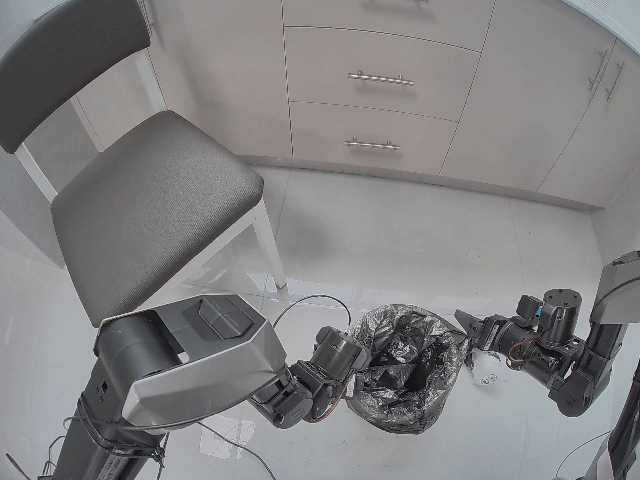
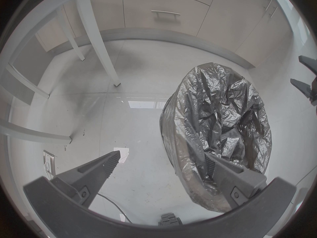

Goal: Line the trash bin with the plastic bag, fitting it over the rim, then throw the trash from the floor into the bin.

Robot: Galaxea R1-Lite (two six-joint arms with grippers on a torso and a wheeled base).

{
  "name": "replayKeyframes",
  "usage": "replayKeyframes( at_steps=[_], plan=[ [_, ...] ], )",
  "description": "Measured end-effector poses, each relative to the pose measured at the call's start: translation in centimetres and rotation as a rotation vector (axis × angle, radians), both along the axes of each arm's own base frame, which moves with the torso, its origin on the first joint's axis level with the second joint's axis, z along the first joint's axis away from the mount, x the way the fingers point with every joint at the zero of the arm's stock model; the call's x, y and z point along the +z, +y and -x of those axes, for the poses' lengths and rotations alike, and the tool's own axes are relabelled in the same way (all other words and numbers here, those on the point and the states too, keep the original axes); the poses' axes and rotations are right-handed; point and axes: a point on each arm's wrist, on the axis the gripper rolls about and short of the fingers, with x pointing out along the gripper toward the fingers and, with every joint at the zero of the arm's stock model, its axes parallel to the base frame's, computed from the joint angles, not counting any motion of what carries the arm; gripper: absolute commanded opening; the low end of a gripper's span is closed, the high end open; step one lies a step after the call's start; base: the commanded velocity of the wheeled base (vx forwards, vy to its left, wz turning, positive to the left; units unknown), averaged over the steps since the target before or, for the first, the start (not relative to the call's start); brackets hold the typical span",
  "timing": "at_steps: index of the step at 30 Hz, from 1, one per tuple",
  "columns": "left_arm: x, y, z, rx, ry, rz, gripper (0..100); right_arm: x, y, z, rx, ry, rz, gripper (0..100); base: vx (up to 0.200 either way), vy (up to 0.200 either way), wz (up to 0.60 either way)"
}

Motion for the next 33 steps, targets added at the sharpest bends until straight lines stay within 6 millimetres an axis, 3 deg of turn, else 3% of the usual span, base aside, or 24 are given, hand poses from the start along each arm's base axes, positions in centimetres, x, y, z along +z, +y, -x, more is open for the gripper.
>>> replayKeyframes(
  at_steps=[11,18,33],
  plan=[
    [0.0,-0.1,0.2,0.009,-0.008,0.03,100,-0.1,0.0,-0.1,-0.001,0.003,0.0,100,0.0,0.0,0.0],
    [1.1,-0.9,2.0,-0.05,-0.114,0.149,100,-0.1,0.0,-0.2,-0.001,0.002,-0.001,100,0.0,0.0,0.0],
    [-0.7,-0.5,3.9,-0.141,-0.074,0.029,100,-0.2,0.1,-0.3,-0.003,0.004,-0.007,100,0.0,0.0,0.0]
  ],
)
